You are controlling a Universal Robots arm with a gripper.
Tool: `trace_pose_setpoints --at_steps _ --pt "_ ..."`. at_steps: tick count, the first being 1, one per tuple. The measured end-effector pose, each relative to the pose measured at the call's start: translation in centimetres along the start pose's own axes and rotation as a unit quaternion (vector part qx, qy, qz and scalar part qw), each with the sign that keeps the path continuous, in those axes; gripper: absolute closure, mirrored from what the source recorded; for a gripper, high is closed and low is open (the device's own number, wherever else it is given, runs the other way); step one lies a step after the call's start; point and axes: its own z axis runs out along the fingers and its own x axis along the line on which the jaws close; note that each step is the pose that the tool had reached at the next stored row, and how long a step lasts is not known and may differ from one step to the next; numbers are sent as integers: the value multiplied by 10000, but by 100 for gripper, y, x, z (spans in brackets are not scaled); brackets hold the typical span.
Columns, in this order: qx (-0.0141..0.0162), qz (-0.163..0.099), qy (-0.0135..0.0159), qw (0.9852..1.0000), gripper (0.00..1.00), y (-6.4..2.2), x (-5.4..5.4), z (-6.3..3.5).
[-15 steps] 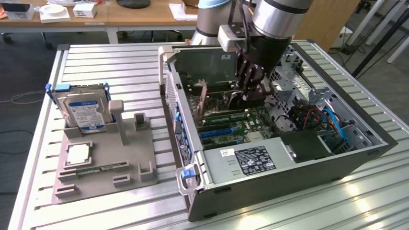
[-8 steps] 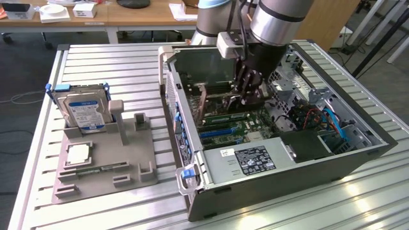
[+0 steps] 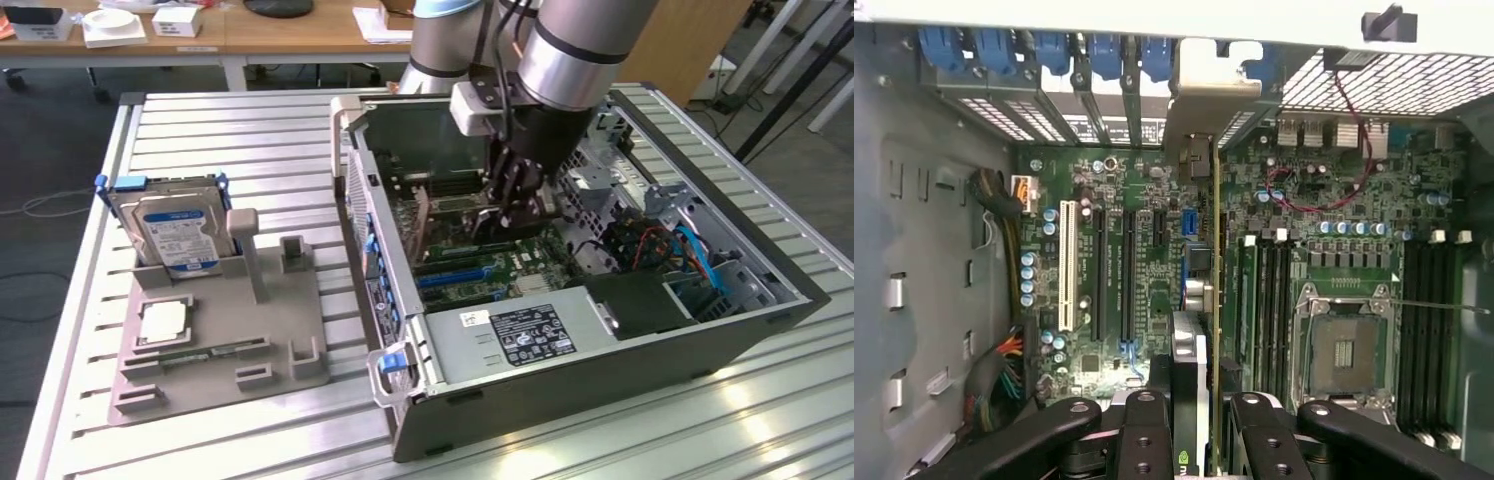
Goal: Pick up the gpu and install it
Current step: 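Insert the gpu into the slot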
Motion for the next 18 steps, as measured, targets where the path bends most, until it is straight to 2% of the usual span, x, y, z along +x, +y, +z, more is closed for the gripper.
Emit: trace_pose_setpoints --at_steps 18 --pt "0 0 1 10000 73 -5 13 168"
